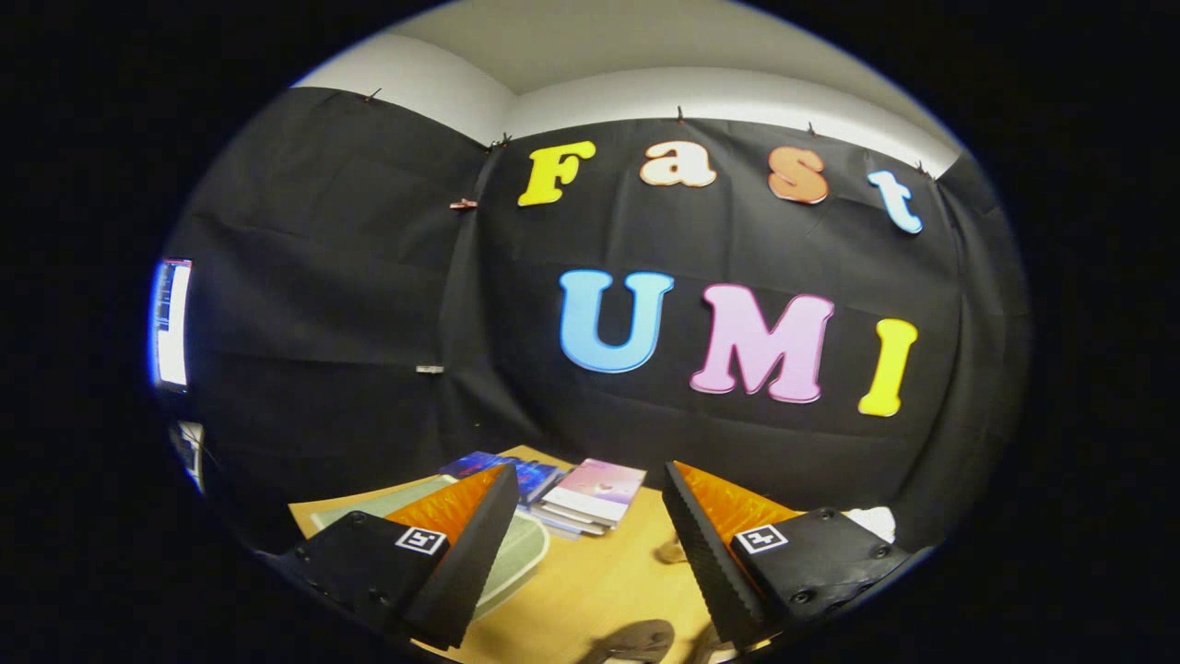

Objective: Open the storage box then place both shoes into the box .Put the left shoe in first, then the right shoe, with the right side of both shoes facing outward in a uniform manner.

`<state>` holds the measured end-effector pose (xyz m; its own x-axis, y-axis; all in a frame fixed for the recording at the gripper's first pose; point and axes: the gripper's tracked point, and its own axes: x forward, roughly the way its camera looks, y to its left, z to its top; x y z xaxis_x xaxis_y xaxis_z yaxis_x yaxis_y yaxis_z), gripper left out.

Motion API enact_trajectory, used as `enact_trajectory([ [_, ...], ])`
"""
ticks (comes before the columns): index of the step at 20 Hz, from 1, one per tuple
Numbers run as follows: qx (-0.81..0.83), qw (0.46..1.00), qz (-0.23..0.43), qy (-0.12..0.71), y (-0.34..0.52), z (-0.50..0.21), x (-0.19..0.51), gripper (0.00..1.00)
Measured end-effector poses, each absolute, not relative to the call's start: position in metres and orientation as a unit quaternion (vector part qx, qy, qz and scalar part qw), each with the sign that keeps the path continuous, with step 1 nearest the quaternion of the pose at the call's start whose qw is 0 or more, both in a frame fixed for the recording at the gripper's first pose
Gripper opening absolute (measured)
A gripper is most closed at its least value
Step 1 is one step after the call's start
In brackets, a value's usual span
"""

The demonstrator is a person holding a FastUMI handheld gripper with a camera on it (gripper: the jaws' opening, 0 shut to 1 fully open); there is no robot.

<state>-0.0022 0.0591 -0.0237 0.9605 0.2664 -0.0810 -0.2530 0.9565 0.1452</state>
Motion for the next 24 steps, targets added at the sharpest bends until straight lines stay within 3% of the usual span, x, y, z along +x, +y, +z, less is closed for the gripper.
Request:
enact_trajectory([
  [8,0.295,0.889,0.311,0.161,0.12,-0.063,-0.013,0.98],
  [17,0.55,0.671,0.327,0.375,0.143,-0.162,-0.02,0.98],
  [24,0.602,0.582,0.333,0.433,0.178,-0.216,-0.033,0.97],
])
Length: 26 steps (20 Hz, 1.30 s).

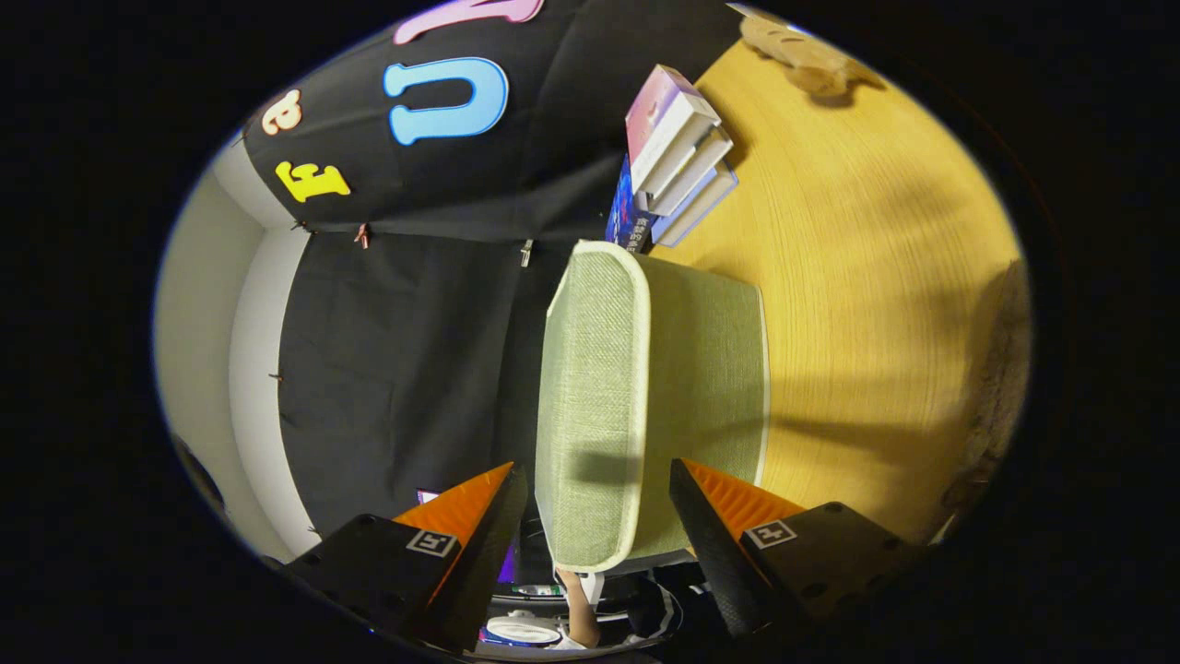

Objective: Open the storage box then place both shoes into the box .Put the left shoe in first, then the right shoe, with the right side of both shoes facing outward in a uniform manner.

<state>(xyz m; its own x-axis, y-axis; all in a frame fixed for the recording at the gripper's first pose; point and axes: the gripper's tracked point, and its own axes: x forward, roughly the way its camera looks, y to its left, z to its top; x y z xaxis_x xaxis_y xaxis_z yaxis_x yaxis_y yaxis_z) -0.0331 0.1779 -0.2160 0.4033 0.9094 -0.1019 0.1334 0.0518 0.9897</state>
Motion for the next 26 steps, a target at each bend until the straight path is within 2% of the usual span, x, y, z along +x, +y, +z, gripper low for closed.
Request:
enact_trajectory([
  [7,0.688,0.498,0.342,0.402,0.195,-0.209,-0.021,0.95],
  [9,0.702,0.487,0.337,0.395,0.196,-0.214,-0.022,0.86],
  [14,0.725,0.478,0.339,0.362,0.184,-0.203,-0.014,0.08],
  [15,0.717,0.493,0.338,0.36,0.183,-0.204,-0.014,0.05],
  [19,0.694,0.538,0.32,0.356,0.176,-0.196,-0.014,0.05],
  [26,0.669,0.583,0.332,0.321,0.183,-0.115,-0.009,0.05],
])
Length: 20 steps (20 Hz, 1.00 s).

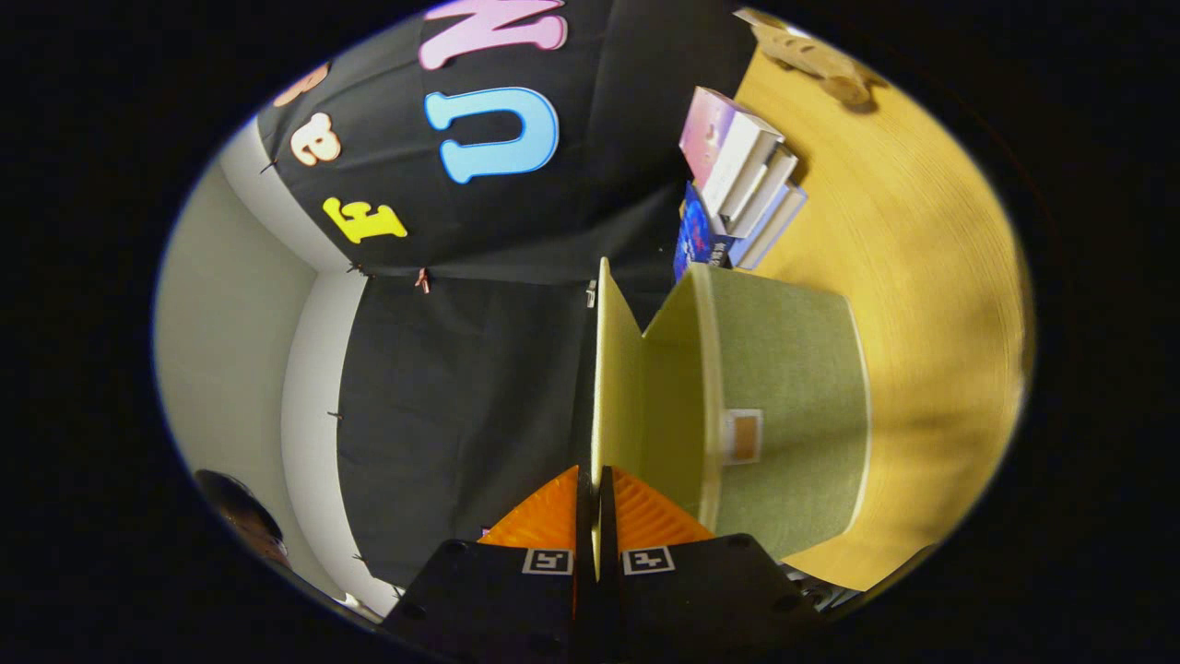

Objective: Open the storage box then place both shoes into the box .Put the left shoe in first, then the right shoe, with the right side of both shoes facing outward in a uniform manner.

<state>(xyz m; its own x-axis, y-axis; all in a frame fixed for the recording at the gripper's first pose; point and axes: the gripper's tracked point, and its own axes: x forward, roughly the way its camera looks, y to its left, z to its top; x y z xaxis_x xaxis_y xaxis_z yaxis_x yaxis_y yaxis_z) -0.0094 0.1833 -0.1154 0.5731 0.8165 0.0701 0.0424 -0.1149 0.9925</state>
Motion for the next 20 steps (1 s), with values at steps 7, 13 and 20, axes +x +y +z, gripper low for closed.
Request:
enact_trajectory([
  [7,0.619,0.613,0.38,0.312,0.244,-0.033,0.008,0.05],
  [13,0.616,0.597,0.404,0.318,0.303,-0.003,0.024,0.05],
  [20,0.617,0.586,0.407,0.333,0.355,0.003,0.035,0.05],
])
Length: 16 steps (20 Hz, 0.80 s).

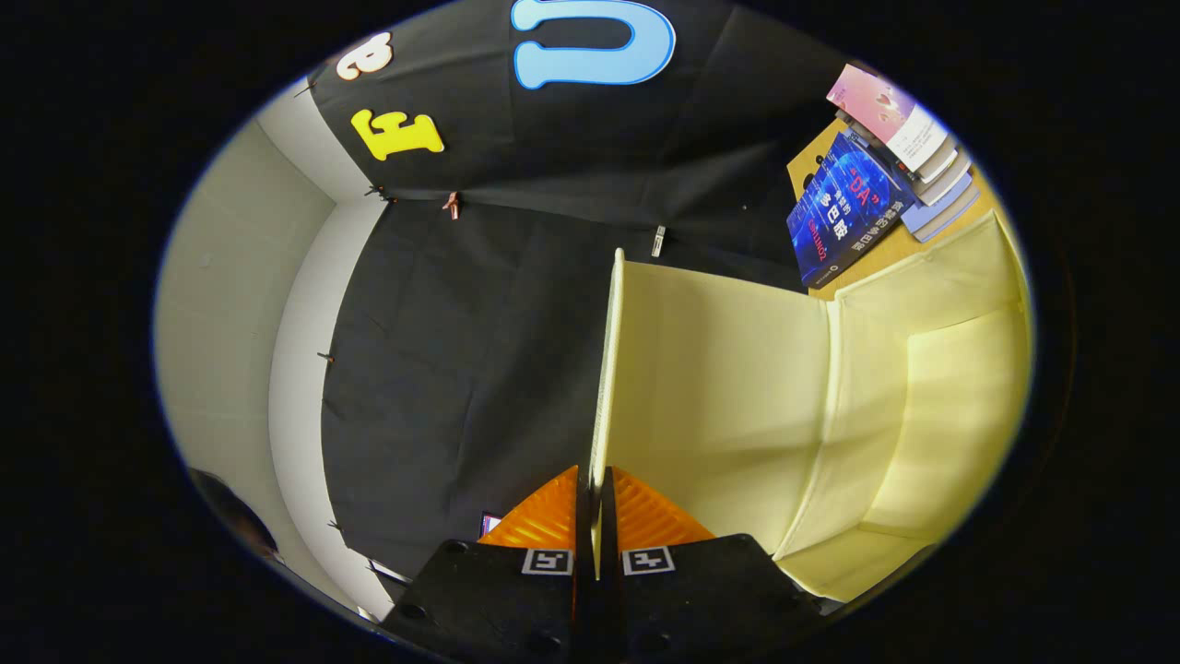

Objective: Open the storage box then place both shoes into the box .Put the left shoe in first, then the right shoe, with the right side of both shoes facing outward in a uniform manner.

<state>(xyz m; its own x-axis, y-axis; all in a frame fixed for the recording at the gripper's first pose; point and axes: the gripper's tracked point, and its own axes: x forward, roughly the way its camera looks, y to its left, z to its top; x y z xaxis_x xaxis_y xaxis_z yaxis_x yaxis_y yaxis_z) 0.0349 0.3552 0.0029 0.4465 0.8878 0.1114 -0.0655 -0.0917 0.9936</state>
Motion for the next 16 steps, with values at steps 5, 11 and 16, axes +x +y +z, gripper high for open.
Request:
enact_trajectory([
  [5,0.607,0.591,0.404,0.346,0.379,-0.002,0.036,0.06],
  [11,0.566,0.632,0.385,0.364,0.382,-0.028,0.03,0.58],
  [16,0.553,0.649,0.379,0.36,0.368,-0.028,0.027,0.97],
])
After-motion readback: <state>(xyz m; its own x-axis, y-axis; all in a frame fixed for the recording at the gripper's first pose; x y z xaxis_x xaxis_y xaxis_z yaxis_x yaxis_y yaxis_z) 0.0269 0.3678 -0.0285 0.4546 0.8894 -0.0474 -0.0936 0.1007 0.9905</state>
